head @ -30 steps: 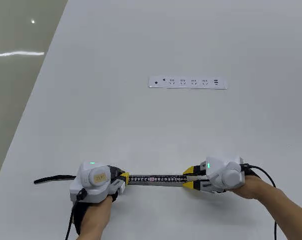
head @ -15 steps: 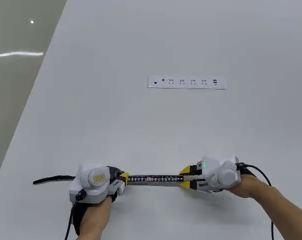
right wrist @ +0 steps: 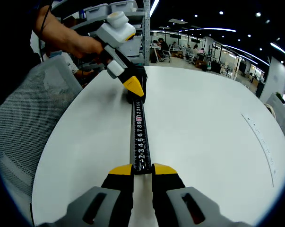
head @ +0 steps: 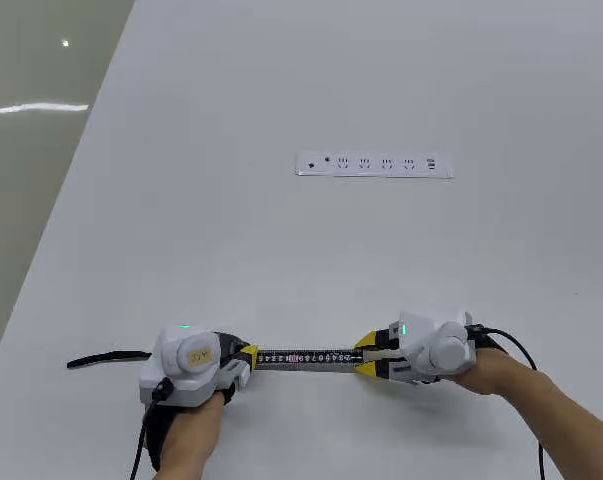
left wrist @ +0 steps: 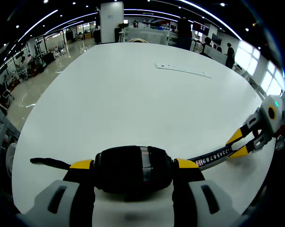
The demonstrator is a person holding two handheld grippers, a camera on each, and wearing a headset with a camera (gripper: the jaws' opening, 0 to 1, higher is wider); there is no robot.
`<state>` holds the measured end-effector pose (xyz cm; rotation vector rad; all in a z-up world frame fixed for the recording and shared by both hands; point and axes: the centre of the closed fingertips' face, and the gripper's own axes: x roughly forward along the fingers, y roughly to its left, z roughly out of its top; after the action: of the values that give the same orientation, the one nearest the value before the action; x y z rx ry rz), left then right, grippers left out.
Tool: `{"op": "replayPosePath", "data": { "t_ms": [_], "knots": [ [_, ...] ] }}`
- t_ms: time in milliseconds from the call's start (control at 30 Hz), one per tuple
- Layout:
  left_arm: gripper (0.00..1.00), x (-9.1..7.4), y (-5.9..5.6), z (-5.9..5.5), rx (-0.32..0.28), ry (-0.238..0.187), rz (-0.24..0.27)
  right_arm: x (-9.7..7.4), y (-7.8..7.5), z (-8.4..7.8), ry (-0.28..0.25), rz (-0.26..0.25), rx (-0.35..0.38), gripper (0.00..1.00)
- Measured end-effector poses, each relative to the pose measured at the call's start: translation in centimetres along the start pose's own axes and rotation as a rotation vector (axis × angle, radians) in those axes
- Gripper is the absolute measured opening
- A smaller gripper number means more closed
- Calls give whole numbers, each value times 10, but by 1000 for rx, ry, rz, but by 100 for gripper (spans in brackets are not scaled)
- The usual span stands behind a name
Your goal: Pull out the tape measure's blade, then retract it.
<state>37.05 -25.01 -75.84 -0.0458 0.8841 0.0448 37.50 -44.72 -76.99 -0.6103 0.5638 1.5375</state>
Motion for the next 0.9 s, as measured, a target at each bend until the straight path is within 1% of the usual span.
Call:
{"op": "replayPosePath", "data": {
  "t_ms": [900],
  "knots": [
    [64, 1, 0, 0, 0, -1, -3, 10, 1, 7, -4, 14, -8, 13]
  ]
}}
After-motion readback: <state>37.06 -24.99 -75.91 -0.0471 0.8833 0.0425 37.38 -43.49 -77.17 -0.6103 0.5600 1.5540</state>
